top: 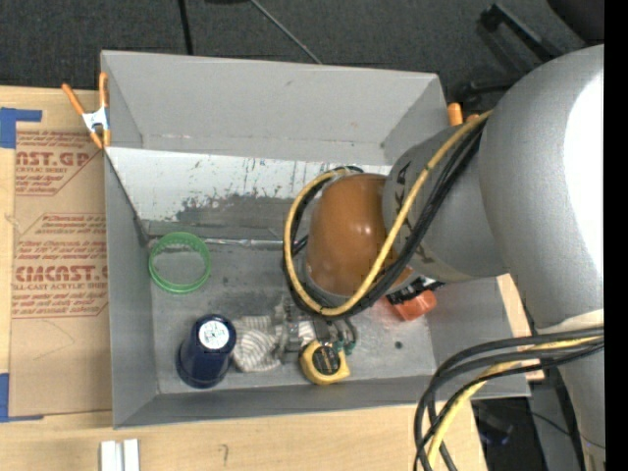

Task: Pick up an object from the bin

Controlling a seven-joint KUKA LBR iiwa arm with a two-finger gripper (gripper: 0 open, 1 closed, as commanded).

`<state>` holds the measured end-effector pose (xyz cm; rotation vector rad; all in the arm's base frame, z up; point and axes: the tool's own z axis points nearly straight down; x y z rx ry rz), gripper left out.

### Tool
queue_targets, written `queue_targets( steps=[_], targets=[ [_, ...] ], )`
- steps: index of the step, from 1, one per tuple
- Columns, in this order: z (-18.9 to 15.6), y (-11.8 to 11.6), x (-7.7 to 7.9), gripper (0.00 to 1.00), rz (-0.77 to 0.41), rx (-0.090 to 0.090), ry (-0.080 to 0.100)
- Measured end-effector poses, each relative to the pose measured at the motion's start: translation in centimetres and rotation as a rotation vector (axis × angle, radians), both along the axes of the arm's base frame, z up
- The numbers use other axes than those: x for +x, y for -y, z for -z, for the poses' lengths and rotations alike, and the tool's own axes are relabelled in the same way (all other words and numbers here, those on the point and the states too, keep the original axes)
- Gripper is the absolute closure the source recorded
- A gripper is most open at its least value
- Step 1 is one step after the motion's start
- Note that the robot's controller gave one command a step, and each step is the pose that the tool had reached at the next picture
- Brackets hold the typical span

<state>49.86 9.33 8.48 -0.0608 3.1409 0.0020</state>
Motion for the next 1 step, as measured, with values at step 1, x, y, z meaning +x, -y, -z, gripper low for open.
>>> queue_targets(
  steps=[1],
  targets=[
    [-12.69, 4.28, 0.04, 1.00, -0.021, -0.001, 0.002]
  ],
)
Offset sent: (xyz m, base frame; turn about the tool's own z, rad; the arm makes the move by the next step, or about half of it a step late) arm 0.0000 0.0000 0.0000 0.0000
